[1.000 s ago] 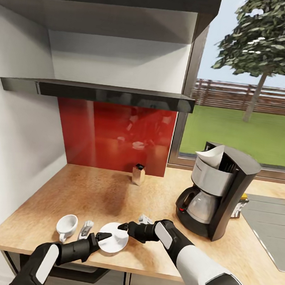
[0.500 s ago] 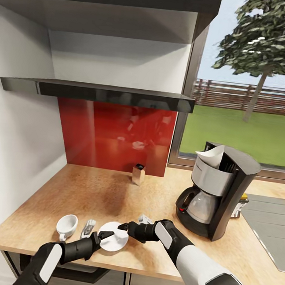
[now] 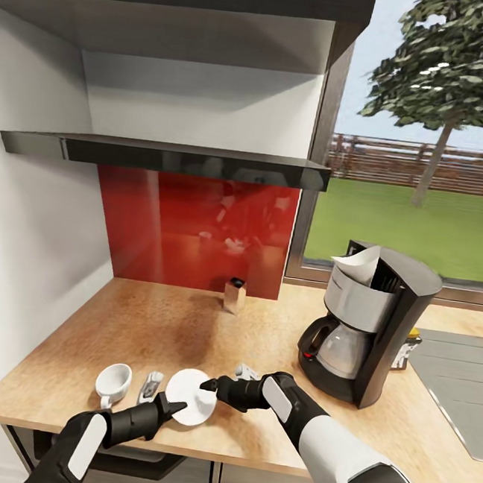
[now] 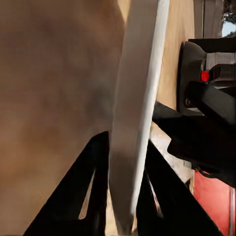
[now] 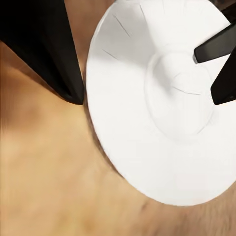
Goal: Set up a coffee station on the kitchen countertop: keep the coffee maker on the countertop, move the bottle of coffee from the kitchen shelf to the counter next to the coffee maker, place a paper coffee filter on top of the coffee maker, put the saucer next to the coffee maker with the coffee cup on the saucer, and place the electric kettle next to the coffee maker.
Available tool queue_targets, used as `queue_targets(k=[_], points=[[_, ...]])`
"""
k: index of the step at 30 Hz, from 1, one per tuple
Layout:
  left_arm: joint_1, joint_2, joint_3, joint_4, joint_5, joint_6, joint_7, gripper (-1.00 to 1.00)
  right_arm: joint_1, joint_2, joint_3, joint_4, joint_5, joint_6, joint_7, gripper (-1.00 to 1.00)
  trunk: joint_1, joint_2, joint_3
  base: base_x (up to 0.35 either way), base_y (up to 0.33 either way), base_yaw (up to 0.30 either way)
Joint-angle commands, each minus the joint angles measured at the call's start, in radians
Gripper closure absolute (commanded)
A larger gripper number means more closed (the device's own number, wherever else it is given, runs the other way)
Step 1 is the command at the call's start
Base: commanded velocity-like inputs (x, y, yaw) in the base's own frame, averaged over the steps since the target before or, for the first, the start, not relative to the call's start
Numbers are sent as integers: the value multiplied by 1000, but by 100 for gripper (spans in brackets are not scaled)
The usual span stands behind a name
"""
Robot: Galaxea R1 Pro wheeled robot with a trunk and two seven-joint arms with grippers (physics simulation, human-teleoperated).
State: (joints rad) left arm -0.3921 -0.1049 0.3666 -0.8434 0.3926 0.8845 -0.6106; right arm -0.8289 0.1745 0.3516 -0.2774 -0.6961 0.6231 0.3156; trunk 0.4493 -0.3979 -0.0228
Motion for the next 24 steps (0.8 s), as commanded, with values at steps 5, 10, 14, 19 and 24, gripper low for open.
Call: queue_targets(k=[5,10,14,19,24], points=[[1,-1,7,0,-41,-9,-6,100,-1,0,3,0,-10,6,3,-100,1,-2,-3,0,0,0],[1,-1,9,0,-40,-9,-6,100,-1,0,3,-1,-10,6,3,-100,1,-2,-3,0,0,0],[1,0,11,0,-39,-9,-6,100,-1,0,3,-2,-10,6,5,-100,1,-2,-3,0,0,0],[-1,1,9,-9,-38,-6,-9,100,-1,0,3,-20,-11,6,5,-100,1,-2,-3,0,0,0],[-5,5,5,-17,-38,2,-16,100,-1,0,-4,-218,-12,7,3,-100,1,-2,-3,-1,0,0]])
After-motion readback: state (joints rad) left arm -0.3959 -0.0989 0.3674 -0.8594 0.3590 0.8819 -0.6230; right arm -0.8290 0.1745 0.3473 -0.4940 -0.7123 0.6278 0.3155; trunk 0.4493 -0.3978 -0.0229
